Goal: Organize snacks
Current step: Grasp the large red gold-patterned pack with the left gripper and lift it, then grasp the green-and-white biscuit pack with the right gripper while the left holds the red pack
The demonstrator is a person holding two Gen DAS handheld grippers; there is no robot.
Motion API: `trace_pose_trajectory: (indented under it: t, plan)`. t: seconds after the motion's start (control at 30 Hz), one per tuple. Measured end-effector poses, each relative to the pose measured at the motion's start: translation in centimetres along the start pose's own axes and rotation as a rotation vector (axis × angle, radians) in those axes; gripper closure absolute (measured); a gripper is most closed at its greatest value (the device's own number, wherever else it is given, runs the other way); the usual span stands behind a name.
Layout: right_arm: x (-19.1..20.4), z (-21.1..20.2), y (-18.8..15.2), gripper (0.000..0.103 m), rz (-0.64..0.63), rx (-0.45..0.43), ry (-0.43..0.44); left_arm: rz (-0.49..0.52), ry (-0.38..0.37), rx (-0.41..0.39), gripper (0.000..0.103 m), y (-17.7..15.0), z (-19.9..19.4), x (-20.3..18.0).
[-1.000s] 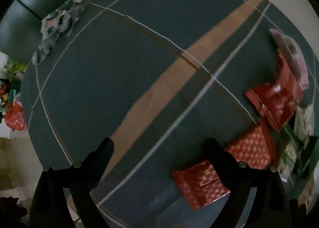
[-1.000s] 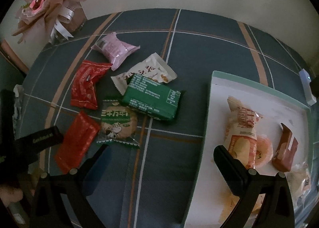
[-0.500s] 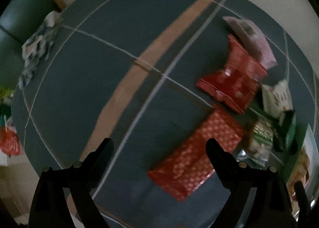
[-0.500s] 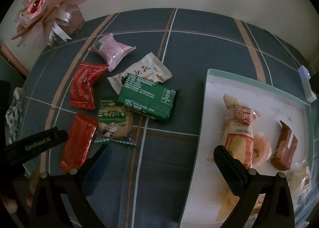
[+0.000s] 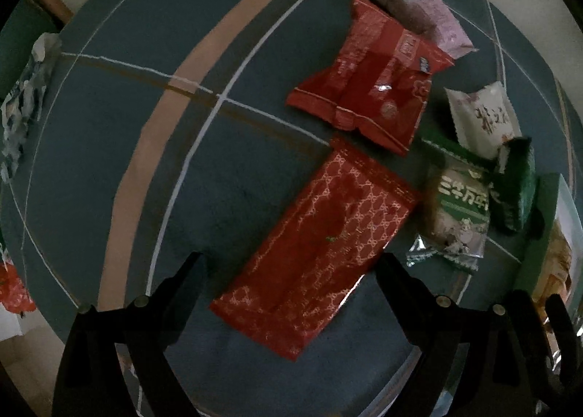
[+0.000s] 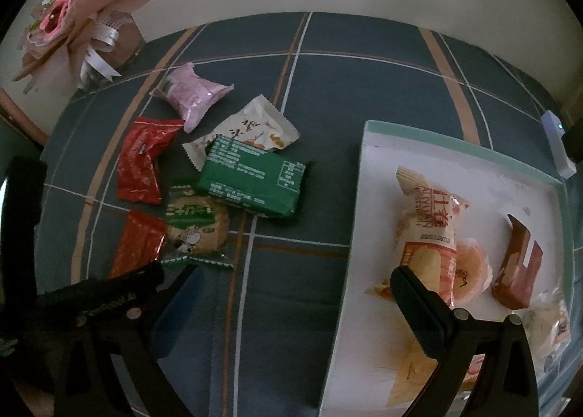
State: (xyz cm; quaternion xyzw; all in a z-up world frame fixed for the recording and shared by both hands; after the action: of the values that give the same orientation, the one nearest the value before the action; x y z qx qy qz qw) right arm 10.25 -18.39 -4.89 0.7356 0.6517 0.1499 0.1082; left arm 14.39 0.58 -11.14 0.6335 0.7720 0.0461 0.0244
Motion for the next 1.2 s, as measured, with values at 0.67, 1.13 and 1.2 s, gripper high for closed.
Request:
trace_pose_trajectory:
  t: [0.67,1.13,1.2]
  plan:
    - [5.0,0.7,0.8,0.0,-0.058,-0.048,0.117,-0.271,-0.003,-0.022,0.009,1.6,0.3,8.2]
    - [7.1,3.7,0.6,0.029,-0.093,-0.02,0.12,-0.246,-0.012,-0.059,0.026,1.2,1.0,7.2]
    - [7.3,3.9,0.6,0.031,-0.097,-0.018,0.122,-0.235,-0.009,-0.063,0.028,1.2,0.9,6.9]
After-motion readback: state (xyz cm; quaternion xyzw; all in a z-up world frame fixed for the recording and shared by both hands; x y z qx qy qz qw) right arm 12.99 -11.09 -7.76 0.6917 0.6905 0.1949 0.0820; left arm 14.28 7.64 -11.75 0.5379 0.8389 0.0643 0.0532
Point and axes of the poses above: each gripper's, at about its wrist camera, not at the fingertips, and z roughly the way its jaws point, x to its left, y to its top, the point moved 3 cm from there along z, roughly the way its jaws point, and after that the axes turned 2 degrees about -x, right-handed, at the moved point
